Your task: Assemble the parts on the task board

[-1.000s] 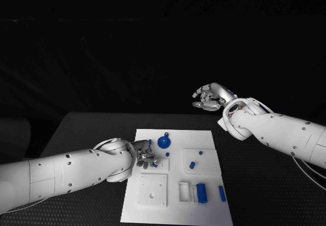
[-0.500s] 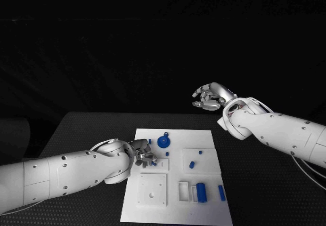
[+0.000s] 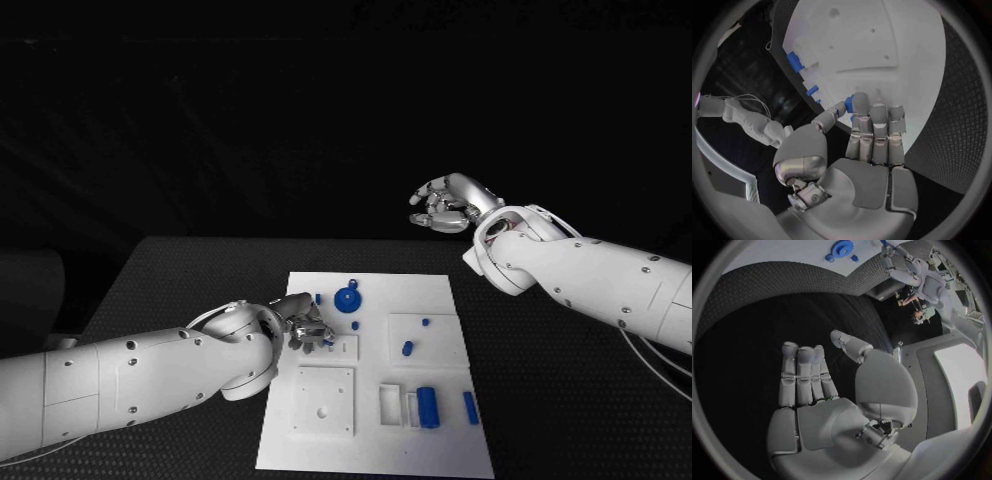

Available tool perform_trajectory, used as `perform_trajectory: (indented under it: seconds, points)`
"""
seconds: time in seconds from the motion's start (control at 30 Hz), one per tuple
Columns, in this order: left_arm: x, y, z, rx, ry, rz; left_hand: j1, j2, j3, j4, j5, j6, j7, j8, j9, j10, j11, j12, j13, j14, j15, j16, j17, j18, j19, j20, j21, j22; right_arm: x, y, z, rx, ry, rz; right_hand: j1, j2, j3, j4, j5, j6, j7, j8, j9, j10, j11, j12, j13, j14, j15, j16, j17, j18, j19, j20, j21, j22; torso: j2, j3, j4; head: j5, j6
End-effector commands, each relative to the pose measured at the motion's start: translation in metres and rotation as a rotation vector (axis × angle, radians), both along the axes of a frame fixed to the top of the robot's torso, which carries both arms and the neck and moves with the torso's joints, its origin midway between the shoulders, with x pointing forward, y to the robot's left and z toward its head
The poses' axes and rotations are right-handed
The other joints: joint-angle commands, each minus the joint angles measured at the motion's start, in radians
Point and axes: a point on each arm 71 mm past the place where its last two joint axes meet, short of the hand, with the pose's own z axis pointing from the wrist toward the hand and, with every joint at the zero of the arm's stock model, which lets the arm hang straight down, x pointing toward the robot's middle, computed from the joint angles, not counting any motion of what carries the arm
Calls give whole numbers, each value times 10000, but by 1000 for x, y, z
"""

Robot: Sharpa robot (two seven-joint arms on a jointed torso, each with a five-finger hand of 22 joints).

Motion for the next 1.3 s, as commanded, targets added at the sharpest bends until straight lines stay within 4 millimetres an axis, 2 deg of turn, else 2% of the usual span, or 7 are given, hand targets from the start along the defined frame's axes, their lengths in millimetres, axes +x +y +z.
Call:
perform_trajectory:
  seconds: [0.03, 0.23, 0.4, 0.53, 1.3]
  points:
    - [-2, -2, 2, -239, -767, -38, 81, -65, 529, 575, -25, 706, -684, -4, 4, 402, -492, -5, -18, 229, -281, 19, -18, 99, 82, -954, 68, 193, 0, 0, 0, -12, -21, 86, -27, 59, -46, 6, 63, -25, 63, 22, 12, -61, 19, 42, -18, -64, 24, 40, -11, 300, -4, 73, -41, 54, -2, -6, -10, 23, -20]
    - [-5, -1, -4, -263, -730, -7, 106, -99, 545, 610, -36, 717, -688, 0, 6, 417, -496, -7, -24, 244, -285, 22, -28, 105, 92, -957, 74, 192, 0, -2, 0, -17, -15, 64, -27, 60, -47, 5, 68, -25, 63, 24, 12, -62, 19, 45, -23, -65, 24, 42, -14, 300, -3, 73, -43, 56, -4, -5, 0, 19, -18]
    - [-6, -2, -6, -219, -649, -44, 115, -109, 551, 625, -38, 722, -690, 1, 7, 422, -498, -9, -27, 250, -286, 22, -33, 107, 97, -958, 77, 191, 0, -1, 0, -19, -7, 73, -28, 62, -48, 5, 74, -25, 62, 25, 12, -63, 19, 49, -29, -66, 24, 44, -17, 300, -3, 73, -45, 58, -2, -20, -2, 13, -14]
    - [-5, -2, -7, -181, -608, -56, 123, -117, 555, 634, -39, 722, -691, 1, 7, 425, -499, -11, -29, 253, -287, 21, -37, 108, 99, -958, 78, 191, 0, -1, 0, -21, 3, 71, -29, 64, -49, 5, 77, -24, 62, 26, 13, -63, 18, 52, -33, -66, 23, 46, -19, 300, -2, 73, -47, 60, 10, -13, -21, 32, -2]
    - [-4, -3, -14, 217, -119, -194, 139, -116, 565, 651, -47, 719, -690, -2, 6, 427, -500, -15, -34, 255, -287, 18, -46, 110, 100, -958, 79, 189, 0, 0, 0, -13, 8, 95, -32, 69, -52, 5, 87, -26, 61, 29, 13, -67, 18, 61, -48, -70, 23, 51, -27, 300, -1, 73, -52, 66, 7, -18, -20, 17, -45]
